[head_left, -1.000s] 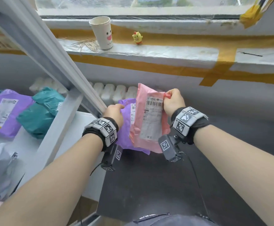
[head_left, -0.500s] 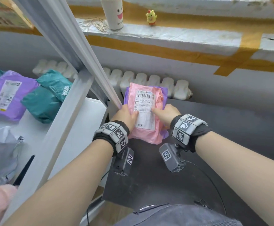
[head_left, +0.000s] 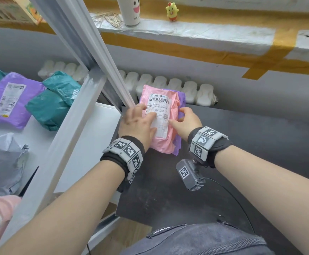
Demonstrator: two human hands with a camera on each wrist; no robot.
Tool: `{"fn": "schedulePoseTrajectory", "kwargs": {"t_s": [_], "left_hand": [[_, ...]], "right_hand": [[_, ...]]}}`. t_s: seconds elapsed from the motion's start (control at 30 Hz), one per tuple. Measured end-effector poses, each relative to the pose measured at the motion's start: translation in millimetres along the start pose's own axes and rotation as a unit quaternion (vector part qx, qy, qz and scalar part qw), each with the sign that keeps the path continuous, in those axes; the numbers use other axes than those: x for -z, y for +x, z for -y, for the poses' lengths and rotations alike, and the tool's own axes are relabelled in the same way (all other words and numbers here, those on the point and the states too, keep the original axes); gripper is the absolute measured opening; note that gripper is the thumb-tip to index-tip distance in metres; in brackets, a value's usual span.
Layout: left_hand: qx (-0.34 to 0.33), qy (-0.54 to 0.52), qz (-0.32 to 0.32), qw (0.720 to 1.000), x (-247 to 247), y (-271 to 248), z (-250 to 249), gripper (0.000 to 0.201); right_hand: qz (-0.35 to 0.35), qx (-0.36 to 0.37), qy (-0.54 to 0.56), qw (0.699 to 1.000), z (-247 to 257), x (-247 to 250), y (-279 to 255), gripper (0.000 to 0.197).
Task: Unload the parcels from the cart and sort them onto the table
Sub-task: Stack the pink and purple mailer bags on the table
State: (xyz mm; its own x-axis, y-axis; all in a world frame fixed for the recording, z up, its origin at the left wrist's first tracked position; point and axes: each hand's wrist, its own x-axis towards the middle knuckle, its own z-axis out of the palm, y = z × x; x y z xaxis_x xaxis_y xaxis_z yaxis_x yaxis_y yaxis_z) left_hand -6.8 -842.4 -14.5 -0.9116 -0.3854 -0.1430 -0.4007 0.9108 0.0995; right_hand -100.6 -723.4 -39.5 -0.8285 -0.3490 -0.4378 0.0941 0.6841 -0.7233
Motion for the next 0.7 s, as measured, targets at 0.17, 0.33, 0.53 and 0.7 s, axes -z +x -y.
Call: {"fn": "schedulePoseTrajectory", "kwargs": {"t_s": [0.17,0.33,0.53,0.7], "left_hand": [[-0.025,0.017,0.070,0.997,-7,4,1,0.058],[-0.005,0.025,0.104,0.994,-11,4,-1,0.066],[-0.017,0.018,0.107,0.994,-19,-1,-11,0.069],[-0.003,0.051,0.114,0.992,-25,1,-13,0.069]], "right_hand": [[-0.052,0.029,0.066,0.996,0,0,0,0.028],[-0.061,0.016,0.086,0.994,-6,0,0,0.023],[-0.016,-0.045,-0.027,0.998,-18,-1,-5,0.045],[0.064,-0.013,0.001,0.998,-17,-16,-4,0.036]]}}
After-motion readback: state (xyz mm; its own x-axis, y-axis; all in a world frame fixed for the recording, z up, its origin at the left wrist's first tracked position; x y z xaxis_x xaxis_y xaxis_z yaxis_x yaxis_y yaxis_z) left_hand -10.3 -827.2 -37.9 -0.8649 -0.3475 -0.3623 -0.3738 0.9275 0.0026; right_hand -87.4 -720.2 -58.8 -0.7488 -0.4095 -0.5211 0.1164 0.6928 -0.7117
